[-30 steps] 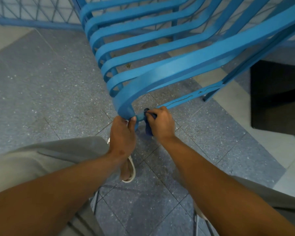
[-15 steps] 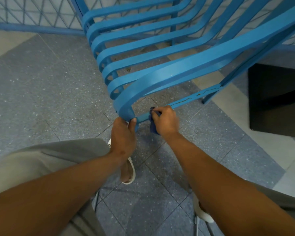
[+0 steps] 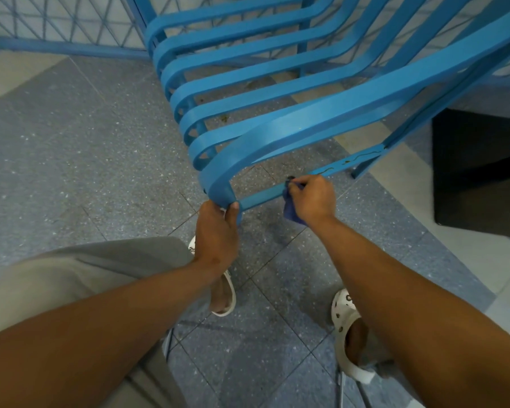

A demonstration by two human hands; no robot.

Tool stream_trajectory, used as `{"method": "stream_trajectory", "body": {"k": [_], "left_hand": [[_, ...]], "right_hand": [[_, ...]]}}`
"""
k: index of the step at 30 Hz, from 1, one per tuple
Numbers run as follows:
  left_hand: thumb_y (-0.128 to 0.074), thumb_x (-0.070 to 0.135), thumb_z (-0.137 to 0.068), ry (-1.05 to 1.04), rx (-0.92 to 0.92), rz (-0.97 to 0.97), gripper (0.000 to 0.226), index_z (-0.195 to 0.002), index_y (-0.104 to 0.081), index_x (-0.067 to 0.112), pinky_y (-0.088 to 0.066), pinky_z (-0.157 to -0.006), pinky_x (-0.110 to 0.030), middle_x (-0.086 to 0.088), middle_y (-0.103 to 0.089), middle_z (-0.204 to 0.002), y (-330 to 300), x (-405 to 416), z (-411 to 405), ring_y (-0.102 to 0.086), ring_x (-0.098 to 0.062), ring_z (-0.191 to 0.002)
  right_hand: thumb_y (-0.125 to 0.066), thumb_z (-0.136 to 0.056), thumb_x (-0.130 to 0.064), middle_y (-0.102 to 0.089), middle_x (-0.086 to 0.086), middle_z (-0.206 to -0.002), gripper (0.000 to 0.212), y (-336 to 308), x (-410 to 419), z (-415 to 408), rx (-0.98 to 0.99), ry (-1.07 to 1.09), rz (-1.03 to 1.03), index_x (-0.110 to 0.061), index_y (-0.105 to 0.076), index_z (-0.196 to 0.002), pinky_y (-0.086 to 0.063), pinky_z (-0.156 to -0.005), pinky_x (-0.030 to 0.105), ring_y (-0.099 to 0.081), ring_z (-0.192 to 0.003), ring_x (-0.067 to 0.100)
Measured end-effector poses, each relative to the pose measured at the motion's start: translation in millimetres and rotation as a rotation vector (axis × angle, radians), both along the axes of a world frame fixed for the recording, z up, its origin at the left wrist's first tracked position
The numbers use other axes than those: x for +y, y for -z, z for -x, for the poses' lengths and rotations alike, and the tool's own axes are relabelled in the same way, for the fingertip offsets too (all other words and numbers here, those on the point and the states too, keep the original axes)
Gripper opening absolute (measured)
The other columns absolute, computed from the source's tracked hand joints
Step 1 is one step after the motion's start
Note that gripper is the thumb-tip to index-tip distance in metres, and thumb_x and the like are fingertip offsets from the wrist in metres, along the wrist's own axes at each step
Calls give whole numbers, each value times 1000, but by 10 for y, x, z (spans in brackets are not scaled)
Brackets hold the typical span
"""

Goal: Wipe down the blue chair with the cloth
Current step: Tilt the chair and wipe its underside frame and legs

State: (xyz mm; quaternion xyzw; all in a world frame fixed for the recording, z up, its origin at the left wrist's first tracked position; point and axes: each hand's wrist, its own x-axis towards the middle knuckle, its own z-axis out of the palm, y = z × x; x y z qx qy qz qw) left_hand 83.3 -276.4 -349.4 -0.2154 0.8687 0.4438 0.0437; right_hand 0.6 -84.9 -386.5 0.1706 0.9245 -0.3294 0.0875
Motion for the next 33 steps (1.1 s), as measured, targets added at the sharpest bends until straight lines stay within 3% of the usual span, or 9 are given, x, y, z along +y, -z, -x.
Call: {"method": "stream_trajectory", "body": {"k": [4, 7, 10, 13, 19, 24, 28, 30, 33], "left_hand": [[-51, 37, -104, -12, -2, 9, 23, -111, -53, 15, -37, -62, -8, 3, -59, -98, 13, 18, 12, -56, -4, -80], [-51, 35, -104, 4, 1, 15, 23, -112, -54, 14, -38, -61, -8, 4, -59, -95, 23, 21, -2, -53, 2, -77], [-50, 37, -103, 6, -9, 12, 28, -113, -55, 11, -39, -65, -23, 3, -59, -95, 34, 11, -1, -55, -4, -77], [-50, 38, -103, -7, -13, 9, 28, -112, -54, 11, -40, -69, -30, -1, -61, -98, 25, 21, 18, -58, -14, -83], [-49, 36, -104, -25, -35, 5, 25, -112, -50, 13, -36, -61, -14, 0, -59, -98, 5, 58, 17, -51, 0, -76], [-50, 34, -104, -40, -31, 10, 23, -110, -52, 12, -35, -58, -16, 4, -56, -90, -30, 95, 13, -52, -3, -74], [-50, 33, -104, -26, -18, 6, 21, -105, -52, 13, -38, -67, -31, 2, -56, -87, -52, 106, 1, -55, -10, -74], [-49, 35, -104, -28, -32, 9, 23, -104, -52, 12, -39, -61, -31, -1, -57, -86, -53, 103, -1, -55, -9, -73], [-47, 37, -105, -31, -38, -10, 27, -105, -53, 11, -39, -57, -28, -5, -60, -89, -60, 123, 17, -59, -13, -76]], "right_hand": [[-65, -98, -30, -68, 2, -91, 20, 17, -445, -214, 30, -97, 3, -15, -77, -103, -40, -53, 11, -61, -68, 11], [-60, -99, -34, -64, 6, -96, 25, -17, -697, -366, 15, -274, 12, -16, -78, -101, -40, -61, 26, -63, -77, 20], [-62, -97, -36, -72, 4, -94, 23, -50, -527, -285, -19, -337, 9, -22, -80, -102, -40, -56, 24, -64, -73, 20], [-65, -97, -31, -75, 4, -91, 20, -50, -136, -97, -46, -193, 8, -19, -80, -102, -42, -59, 21, -63, -72, 18], [-66, -96, -27, -72, 5, -83, 17, -7, 97, 111, -54, 30, 38, -16, -79, -96, -46, -63, 26, -68, -76, 22], [-63, -99, -31, -64, 4, -95, 20, 6, -480, -244, -1, -141, 28, -16, -76, -101, -43, -60, 24, -64, -76, 20], [-63, -98, -33, -66, 6, -102, 22, 34, -409, -284, 12, -292, 12, -19, -77, -107, -40, -62, 24, -62, -79, 21], [-66, -96, -31, -72, 3, -99, 17, 42, -188, -185, 11, -199, 40, -21, -78, -103, -44, -60, 21, -60, -75, 15], [-68, -94, -25, -76, 6, -93, 13, 38, 193, 29, 10, 52, 118, -16, -79, -95, -56, -71, 33, -63, -75, 16]]}}
